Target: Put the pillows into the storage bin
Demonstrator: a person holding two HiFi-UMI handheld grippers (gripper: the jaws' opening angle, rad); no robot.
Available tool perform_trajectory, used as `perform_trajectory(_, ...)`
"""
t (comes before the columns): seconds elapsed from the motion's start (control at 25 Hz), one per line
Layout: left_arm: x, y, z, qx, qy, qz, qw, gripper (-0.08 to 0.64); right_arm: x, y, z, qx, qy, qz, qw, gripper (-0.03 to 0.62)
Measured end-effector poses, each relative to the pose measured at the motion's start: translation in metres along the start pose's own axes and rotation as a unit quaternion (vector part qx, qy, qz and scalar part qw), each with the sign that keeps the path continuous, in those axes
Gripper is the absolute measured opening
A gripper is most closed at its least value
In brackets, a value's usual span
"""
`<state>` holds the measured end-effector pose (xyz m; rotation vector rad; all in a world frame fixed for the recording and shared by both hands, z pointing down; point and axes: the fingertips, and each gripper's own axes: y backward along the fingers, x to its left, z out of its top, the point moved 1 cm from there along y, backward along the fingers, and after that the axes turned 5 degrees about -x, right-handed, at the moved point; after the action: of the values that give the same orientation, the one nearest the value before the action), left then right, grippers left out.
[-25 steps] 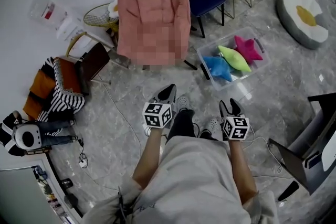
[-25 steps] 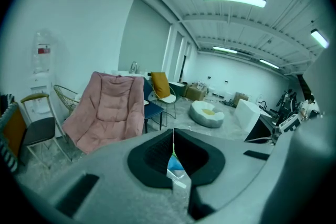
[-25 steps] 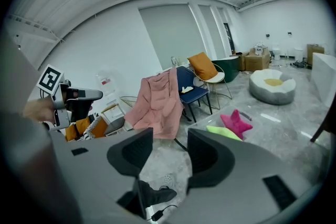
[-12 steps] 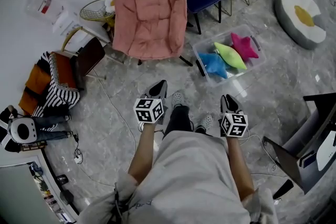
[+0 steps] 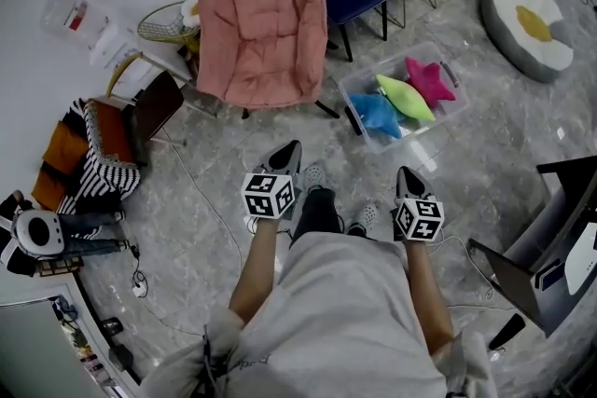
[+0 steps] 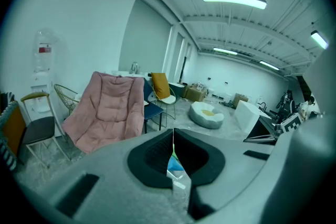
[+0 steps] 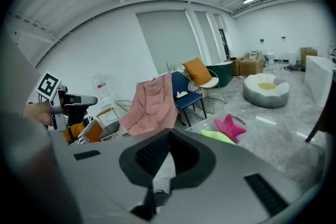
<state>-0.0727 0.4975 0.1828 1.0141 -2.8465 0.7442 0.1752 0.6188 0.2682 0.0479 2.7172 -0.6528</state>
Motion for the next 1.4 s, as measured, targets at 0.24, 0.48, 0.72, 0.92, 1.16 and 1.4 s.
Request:
perform_trajectory(0.24,-0.009,0.004,-0.019,-0.005,0.015,-0.005,0.9999,0.012,0.001,0.005,-0.013,0.014,0.014,0.009,1.000,-0.002)
perform_trajectory(0.48,-0.016,0.008,-0.022,-0.012,0.019,-0.009,0.9997,0.011,0.004,0.011,-0.009,0.011,0.029,0.015,0.999,-0.002)
perform_trajectory(0.72,-0.017,0.013,-0.019,-0.022,0.020,-0.010,0.9995,0.011,0.007,0.010,-0.008,0.010,0.030,0.019,0.999,-0.002)
perform_trajectory(0.92,-0.015,0.015,-0.013,-0.029,0.019,-0.009,0.9994,0.012,0.012,0.007,-0.001,0.004,0.034,0.025,0.999,-0.002)
perform_trajectory(1.16,-0.021,0.016,-0.014,-0.024,0.011,-0.008,0.9996,0.009,0.004,0.006,-0.005,0.009,0.020,0.025,0.999,-0.002)
perform_trajectory(1.4,-0.003,0.023,-0.009,-0.032,0.010,0.005,0.9994,0.009,0.005,-0.006,-0.004,0.012,0.008,0.023,1.000,-0.002)
